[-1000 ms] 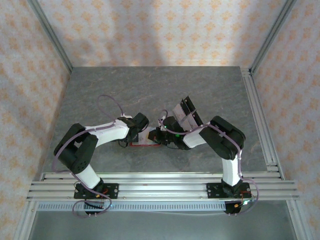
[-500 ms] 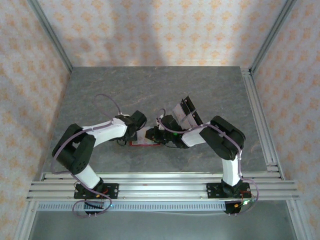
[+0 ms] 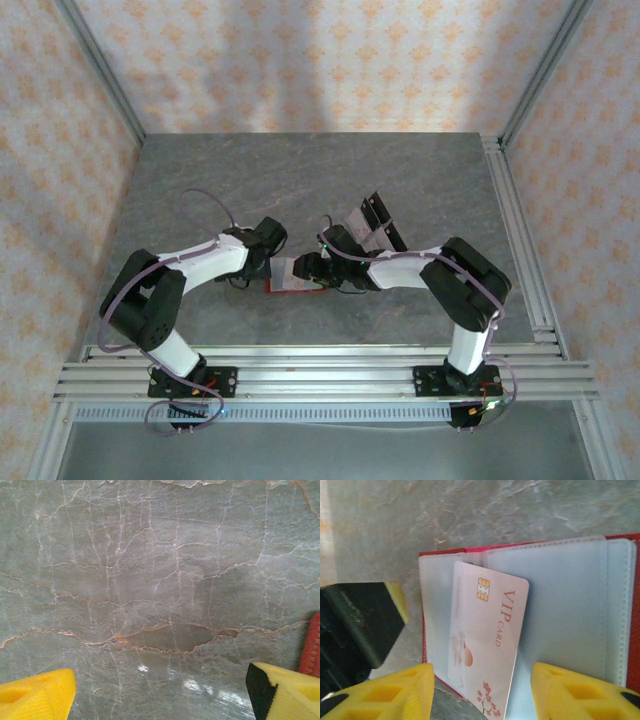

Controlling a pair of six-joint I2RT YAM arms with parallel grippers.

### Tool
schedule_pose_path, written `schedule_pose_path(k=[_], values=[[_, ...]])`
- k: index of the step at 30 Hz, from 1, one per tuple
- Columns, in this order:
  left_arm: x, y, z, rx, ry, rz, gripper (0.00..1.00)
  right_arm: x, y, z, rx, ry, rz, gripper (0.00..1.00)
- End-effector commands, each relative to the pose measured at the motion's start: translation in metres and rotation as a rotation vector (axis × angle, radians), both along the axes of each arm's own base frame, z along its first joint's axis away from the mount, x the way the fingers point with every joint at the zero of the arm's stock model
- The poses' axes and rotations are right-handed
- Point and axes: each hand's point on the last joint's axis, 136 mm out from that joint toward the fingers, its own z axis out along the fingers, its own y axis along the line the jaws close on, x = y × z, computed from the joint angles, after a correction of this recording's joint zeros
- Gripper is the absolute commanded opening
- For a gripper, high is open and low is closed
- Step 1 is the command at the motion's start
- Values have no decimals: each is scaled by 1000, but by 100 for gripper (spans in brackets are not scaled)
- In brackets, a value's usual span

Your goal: Put the credit cards into the card holder

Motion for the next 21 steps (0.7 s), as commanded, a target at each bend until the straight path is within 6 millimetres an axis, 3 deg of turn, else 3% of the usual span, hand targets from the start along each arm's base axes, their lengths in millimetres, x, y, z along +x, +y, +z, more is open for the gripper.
schedule_pose_path(k=[1,11,16,21], values=[[-6,5,-1,3,7,13,89,-2,-24,-8,-156,-10,9,53],[-8,2,-9,-18,16,9,89,1,-24,6,-221,-35,70,49],[-7,-2,-12,-25,19,-1,89,3,-17,2,-214,-24,77,34],[-7,-3,-15,-22,28,-7,89,6,-10,-3,-199,-12,83,28]])
